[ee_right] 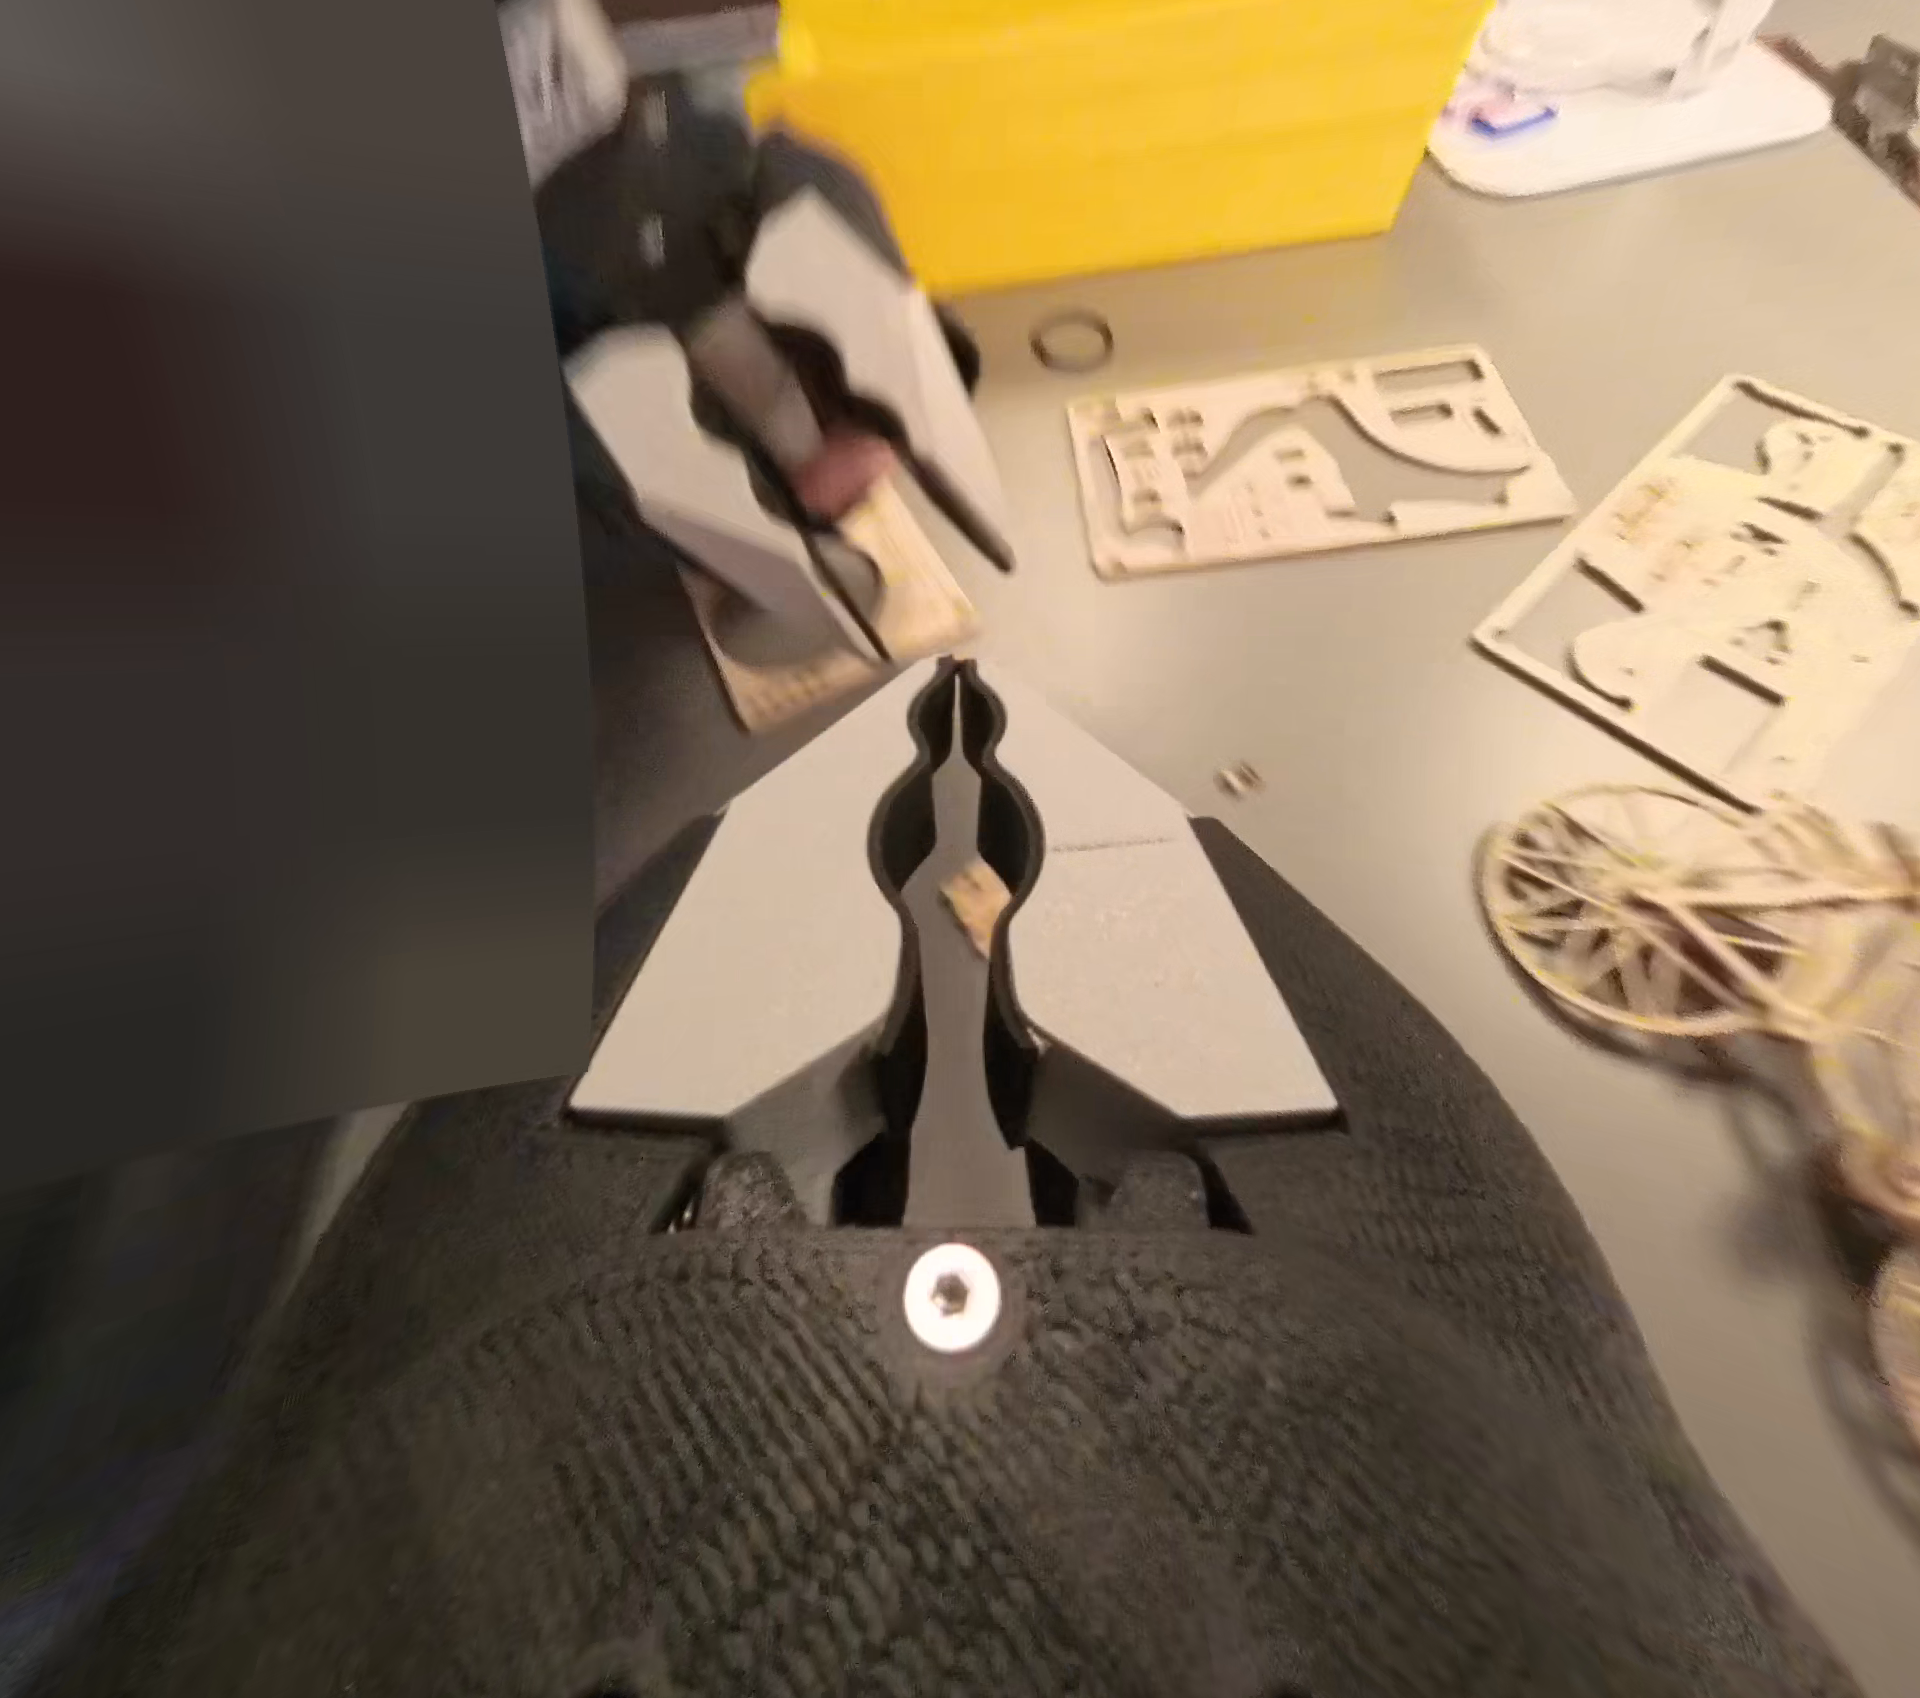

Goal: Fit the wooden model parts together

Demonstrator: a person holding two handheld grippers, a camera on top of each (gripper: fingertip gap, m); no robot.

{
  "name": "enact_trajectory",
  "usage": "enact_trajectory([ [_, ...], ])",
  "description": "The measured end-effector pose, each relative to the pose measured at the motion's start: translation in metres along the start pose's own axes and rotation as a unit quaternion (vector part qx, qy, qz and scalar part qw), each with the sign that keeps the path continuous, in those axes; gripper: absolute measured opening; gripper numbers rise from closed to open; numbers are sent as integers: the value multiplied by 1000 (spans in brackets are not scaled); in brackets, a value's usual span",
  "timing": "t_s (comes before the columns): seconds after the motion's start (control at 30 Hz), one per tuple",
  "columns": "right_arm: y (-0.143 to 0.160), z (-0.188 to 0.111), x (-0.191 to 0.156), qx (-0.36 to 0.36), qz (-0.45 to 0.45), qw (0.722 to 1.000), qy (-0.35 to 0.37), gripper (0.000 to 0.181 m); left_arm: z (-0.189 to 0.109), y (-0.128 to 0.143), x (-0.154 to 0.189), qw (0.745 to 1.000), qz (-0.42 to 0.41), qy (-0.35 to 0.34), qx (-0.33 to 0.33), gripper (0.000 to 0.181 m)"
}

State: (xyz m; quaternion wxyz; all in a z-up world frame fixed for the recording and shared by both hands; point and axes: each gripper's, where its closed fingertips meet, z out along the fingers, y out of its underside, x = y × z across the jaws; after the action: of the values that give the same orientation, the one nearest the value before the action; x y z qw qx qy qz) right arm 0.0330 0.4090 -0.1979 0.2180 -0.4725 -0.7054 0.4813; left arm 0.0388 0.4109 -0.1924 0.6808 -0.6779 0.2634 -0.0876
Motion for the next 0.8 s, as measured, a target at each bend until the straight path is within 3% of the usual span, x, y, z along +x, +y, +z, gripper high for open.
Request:
enact_trajectory([
  [0.07,31,6,13,-97,-90,991,20,0,0,16,3,993,-91,56,-47,25],
  [0.17,65,19,17,-206,-194,959,-12,0,-6,37,3,985,-116,65,-112,31],
  [0.37,87,37,19,-279,-260,921,-79,0,-12,82,12,965,-100,71,-233,42],
  [0.5,94,43,22,-313,-278,903,-98,0,-13,87,5,964,-96,43,-245,41],
  [0.8,95,43,23,-369,-282,878,-116,0,-18,85,-14,958,-180,9,-222,36],
])
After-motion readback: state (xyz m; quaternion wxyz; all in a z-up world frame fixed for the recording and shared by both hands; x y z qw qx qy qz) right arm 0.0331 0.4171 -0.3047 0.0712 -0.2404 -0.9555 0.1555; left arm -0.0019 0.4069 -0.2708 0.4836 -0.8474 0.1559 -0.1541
